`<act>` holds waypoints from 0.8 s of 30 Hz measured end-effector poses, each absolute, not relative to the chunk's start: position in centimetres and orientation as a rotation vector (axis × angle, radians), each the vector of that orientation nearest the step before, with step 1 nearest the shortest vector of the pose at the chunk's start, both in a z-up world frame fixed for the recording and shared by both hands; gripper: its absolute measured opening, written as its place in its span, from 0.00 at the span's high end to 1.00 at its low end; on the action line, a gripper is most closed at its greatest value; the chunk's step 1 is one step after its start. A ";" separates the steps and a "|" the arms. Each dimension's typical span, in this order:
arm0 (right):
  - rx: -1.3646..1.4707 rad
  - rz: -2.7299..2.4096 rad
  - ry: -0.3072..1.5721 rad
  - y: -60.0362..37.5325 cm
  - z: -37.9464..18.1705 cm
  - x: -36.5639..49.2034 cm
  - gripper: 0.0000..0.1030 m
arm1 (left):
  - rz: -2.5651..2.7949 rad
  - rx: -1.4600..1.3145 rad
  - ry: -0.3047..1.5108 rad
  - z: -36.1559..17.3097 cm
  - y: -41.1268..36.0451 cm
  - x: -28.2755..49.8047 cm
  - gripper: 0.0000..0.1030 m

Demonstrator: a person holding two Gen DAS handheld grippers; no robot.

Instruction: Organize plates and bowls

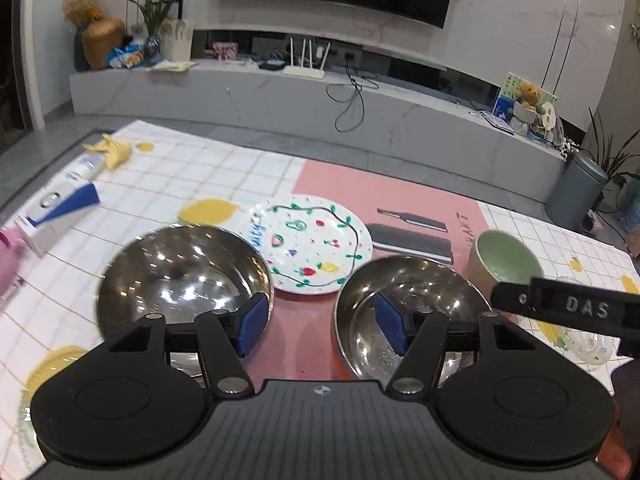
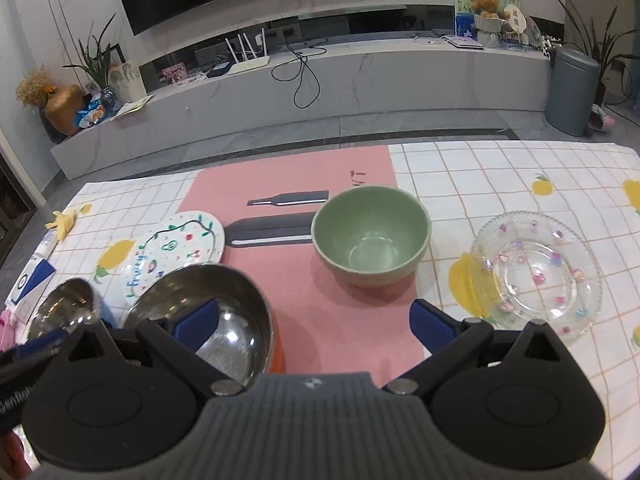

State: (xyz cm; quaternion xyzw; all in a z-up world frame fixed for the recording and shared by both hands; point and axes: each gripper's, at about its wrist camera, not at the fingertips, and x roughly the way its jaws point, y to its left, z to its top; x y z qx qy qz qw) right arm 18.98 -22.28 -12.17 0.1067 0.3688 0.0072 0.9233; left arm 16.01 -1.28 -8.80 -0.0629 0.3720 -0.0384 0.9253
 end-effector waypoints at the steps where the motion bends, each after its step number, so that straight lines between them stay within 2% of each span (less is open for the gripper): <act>1: 0.220 0.012 0.761 -22.3 -12.4 19.3 0.11 | -0.087 -0.139 0.769 -9.1 -1.3 16.2 0.30; 5: 0.246 0.031 0.800 -22.2 -13.6 20.0 0.20 | -0.102 -0.176 0.789 -10.1 -1.6 16.6 0.30; 8: 0.245 0.051 0.820 -21.9 -14.2 19.9 0.24 | -0.102 -0.181 0.821 -10.7 -1.7 16.8 0.34; 11: 0.244 0.053 0.831 -21.6 -14.7 19.8 0.34 | -0.103 -0.163 0.828 -10.9 -2.0 16.7 0.38; 14: 0.287 0.068 0.852 -21.6 -15.3 19.6 0.45 | -0.117 -0.134 0.828 -11.0 -2.5 16.5 0.47; 15: 0.300 0.070 0.856 -21.6 -15.4 19.5 0.52 | -0.122 -0.128 0.834 -11.1 -2.6 16.5 0.51; 17: 0.311 0.073 0.862 -21.6 -15.6 19.3 0.56 | -0.121 -0.127 0.849 -11.3 -2.8 16.6 0.59; 19: 0.306 0.079 0.857 -21.4 -15.5 19.1 0.67 | -0.121 -0.136 0.860 -11.5 -2.7 16.7 0.68; 24: 0.308 0.118 0.845 -21.3 -15.3 18.9 0.83 | -0.117 -0.145 0.863 -11.6 -2.5 16.7 0.82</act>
